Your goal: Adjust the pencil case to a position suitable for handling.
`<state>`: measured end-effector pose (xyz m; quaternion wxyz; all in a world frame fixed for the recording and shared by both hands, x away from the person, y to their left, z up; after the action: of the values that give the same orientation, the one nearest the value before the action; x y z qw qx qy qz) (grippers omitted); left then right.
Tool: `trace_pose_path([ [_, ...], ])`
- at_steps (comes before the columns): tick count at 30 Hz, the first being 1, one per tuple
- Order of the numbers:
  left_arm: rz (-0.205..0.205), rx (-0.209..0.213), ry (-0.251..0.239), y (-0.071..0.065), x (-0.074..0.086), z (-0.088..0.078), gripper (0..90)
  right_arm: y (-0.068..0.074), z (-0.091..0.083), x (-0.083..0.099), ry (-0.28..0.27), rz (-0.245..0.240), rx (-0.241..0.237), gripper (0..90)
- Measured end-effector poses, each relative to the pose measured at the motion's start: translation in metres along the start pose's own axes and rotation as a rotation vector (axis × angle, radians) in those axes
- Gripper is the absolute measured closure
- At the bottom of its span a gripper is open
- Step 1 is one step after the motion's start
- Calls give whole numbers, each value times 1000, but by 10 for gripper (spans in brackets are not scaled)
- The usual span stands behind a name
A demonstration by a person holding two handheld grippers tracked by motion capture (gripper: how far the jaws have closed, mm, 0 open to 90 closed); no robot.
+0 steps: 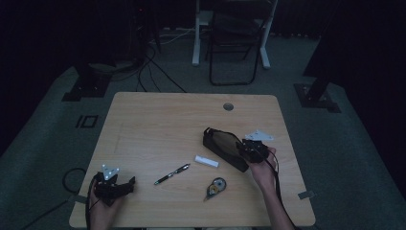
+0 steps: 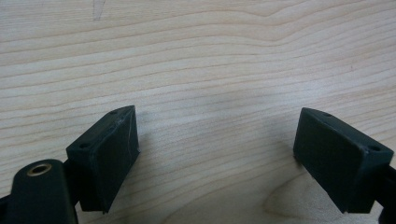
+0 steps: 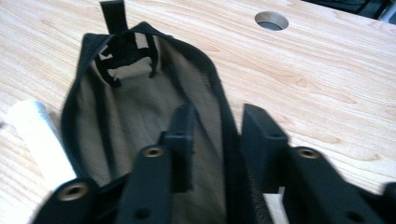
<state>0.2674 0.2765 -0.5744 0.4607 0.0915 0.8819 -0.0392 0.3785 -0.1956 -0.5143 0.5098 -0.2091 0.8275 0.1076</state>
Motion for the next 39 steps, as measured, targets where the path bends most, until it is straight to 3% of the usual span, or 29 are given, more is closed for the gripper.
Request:
trace_pose_path([
  [6,0,0,0,0,0,0,144,9,9,-4,5,7,13,768],
  [10,0,0,0,0,0,0,144,13,8,-8,-17,7,13,617],
  [15,0,0,0,0,0,0,144,13,-14,-14,-86,2,34,489],
  [23,1,0,1,0,0,0,144,24,-64,-12,-176,-42,2,440],
  [30,1,0,1,0,0,0,144,39,-84,8,-170,-76,-31,435],
  [39,1,0,1,0,0,0,144,54,-87,29,-135,-104,-74,424],
])
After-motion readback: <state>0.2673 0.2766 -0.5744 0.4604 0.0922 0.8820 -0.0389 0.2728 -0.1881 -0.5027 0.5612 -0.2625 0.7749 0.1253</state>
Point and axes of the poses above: each handheld gripper's, and its own axes: z roughly forward along the jaws, x roughly out of its underside, y roughly to its left, the point moved 2 cm from there along z, roughly forward along the jaws, and after that the axes turned 9 degrees about -y, right-handed, at the moved point
